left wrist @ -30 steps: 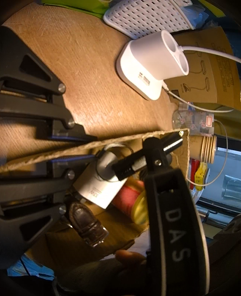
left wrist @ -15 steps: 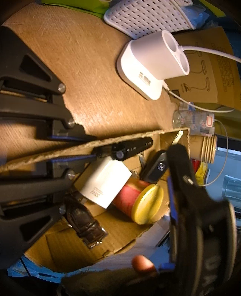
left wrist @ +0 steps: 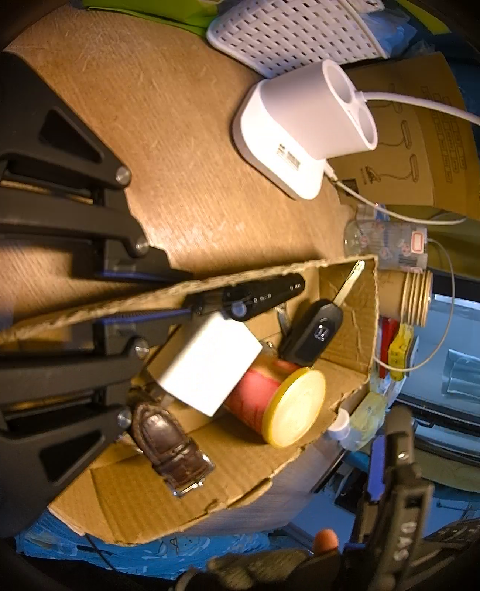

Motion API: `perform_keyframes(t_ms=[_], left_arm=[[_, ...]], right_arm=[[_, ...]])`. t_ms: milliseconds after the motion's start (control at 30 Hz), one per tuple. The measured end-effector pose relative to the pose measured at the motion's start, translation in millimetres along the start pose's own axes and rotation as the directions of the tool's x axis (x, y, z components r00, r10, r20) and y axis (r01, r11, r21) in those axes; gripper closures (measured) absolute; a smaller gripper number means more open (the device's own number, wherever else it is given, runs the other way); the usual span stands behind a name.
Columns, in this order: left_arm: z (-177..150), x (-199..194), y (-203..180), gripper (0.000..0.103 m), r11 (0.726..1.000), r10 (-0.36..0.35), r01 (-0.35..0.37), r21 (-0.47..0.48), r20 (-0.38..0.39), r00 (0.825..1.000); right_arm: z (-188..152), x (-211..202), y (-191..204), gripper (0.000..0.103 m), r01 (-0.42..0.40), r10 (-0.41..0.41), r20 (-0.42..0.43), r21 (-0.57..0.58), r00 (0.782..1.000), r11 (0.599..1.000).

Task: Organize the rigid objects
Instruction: 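Move the open right gripper to the white pill bottle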

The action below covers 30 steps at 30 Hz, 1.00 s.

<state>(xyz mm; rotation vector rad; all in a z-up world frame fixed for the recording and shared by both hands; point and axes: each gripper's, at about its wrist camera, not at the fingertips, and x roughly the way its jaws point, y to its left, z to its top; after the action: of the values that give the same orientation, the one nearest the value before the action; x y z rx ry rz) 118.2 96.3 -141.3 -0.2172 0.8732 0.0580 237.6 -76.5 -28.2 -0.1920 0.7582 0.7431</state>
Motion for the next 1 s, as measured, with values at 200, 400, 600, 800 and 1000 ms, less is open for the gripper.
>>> perform_keyframes(t_ms=[200, 400, 600, 800, 1000], left_arm=[[0.3, -0.1, 0.4, 0.089, 1.000, 0.000, 0.000, 0.000, 0.000, 1.000], [0.0, 0.0, 0.2, 0.089, 1.000, 0.001, -0.001, 0.000, 0.000, 1.000], [0.0, 0.3, -0.1, 0.089, 1.000, 0.001, -0.001, 0.001, 0.000, 1.000], [0.2, 0.3, -0.2, 0.089, 1.000, 0.000, 0.000, 0.000, 0.000, 1.000], [0.1, 0.3, 0.1, 0.089, 1.000, 0.000, 0.000, -0.001, -0.001, 1.000]], right_arm=[[-6.3, 7.6, -41.3, 0.044, 0.080, -0.080, 0.001, 0.058, 0.997, 0.995], [-12.7, 21.7, -81.3, 0.044, 0.153, -0.151, -0.024, 0.120, 0.988, 0.981], [-17.5, 46.4, -106.8, 0.044, 0.190, -0.183, -0.063, 0.144, 0.981, 0.971], [-16.7, 66.6, -127.1, 0.043, 0.278, -0.266, -0.091, 0.163, 0.960, 0.947], [-9.5, 75.6, -143.6, 0.029, 0.312, -0.299, -0.095, 0.217, 0.950, 0.925]])
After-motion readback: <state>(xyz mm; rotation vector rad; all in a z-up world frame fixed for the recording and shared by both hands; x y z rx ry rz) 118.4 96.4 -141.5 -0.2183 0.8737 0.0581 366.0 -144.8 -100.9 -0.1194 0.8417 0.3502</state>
